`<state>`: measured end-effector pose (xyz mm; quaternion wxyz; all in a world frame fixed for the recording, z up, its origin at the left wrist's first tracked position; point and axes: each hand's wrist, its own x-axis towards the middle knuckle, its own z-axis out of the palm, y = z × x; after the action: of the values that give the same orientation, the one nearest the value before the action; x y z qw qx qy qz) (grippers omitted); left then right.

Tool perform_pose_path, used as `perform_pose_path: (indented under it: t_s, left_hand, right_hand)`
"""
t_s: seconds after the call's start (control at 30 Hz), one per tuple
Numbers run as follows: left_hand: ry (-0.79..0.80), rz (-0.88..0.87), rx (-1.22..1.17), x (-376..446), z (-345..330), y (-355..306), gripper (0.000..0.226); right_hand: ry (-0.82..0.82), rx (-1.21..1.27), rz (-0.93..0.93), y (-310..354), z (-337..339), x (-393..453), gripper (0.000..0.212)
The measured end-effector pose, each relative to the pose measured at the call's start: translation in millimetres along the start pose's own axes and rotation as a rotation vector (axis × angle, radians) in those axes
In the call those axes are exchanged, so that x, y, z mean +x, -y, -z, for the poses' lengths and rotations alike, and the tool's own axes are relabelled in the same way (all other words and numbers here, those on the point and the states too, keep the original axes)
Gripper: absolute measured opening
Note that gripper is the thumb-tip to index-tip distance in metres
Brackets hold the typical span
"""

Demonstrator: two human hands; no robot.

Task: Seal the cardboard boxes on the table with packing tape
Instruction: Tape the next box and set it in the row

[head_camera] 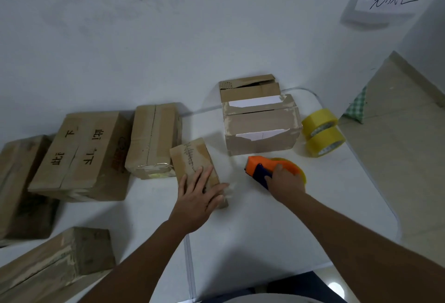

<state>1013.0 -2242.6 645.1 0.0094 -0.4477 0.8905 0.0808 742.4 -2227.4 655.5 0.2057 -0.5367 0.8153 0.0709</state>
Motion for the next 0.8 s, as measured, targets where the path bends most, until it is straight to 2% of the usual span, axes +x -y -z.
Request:
perform_pose_path:
  t_s: [0.1,0.13,0.23,0.27,0.3,0.37,0.4,0.43,0.47,0.53,0.6,0.8]
  left_hand:
    - [0.015,-0.033,0.007,-11.9,-0.6,2.9,0.045]
    - [0.024,-0.038,0.008,-15.9,-0.4,2.8,0.045]
    - [0.031,-0.047,0.007,-22.6,0.0,1.2,0.043]
    - [0.031,-0.047,0.012,-23.6,0.3,0.9,0.043]
    - [0.028,-0.046,0.015,-23.8,0.4,0.9,0.042]
    - [0.035,-0.05,0.006,-25.0,2.0,0.5,0.042]
    - [0.041,-0.049,0.002,-25.5,2.9,-0.2,0.043]
    - [0.043,-0.046,-0.004,-25.4,3.7,-0.6,0.044]
    - [0.046,-0.042,-0.014,-24.9,4.4,-0.8,0.045]
    - [0.055,-0.037,-0.024,-25.4,4.5,-1.7,0.046]
    - [0.059,-0.031,-0.037,-25.3,4.7,-0.7,0.049]
    - [0.123,0.005,-0.161,-22.6,9.4,1.6,0.068]
  right_hand:
    - [0.085,0.155,0.022,2.5,-24.0,-3.2,0.038]
    - [0.066,0.19,0.023,1.9,-25.8,-6.0,0.039]
    - [-0.184,0.305,0.161,4.9,-31.8,-12.5,0.035]
    - [-0.15,0.476,0.235,9.8,-30.9,-17.7,0.035]
    - [-0.007,0.728,0.254,16.4,-29.7,-24.5,0.039]
    - [0.451,1.129,0.144,29.5,-27.3,-42.0,0.046]
    - [0.589,1.208,0.083,34.5,-26.6,-48.6,0.041]
    - [0.619,1.208,0.053,36.4,-30.1,-50.2,0.033]
    - [0.583,1.203,0.043,37.1,-32.0,-51.7,0.026]
    - [0.423,1.22,0.039,35.2,-30.4,-54.3,0.023]
    - [0.33,1.209,0.062,32.4,-26.1,-56.5,0.021]
    - [0.264,1.181,0.11,31.7,-22.1,-65.2,0.017]
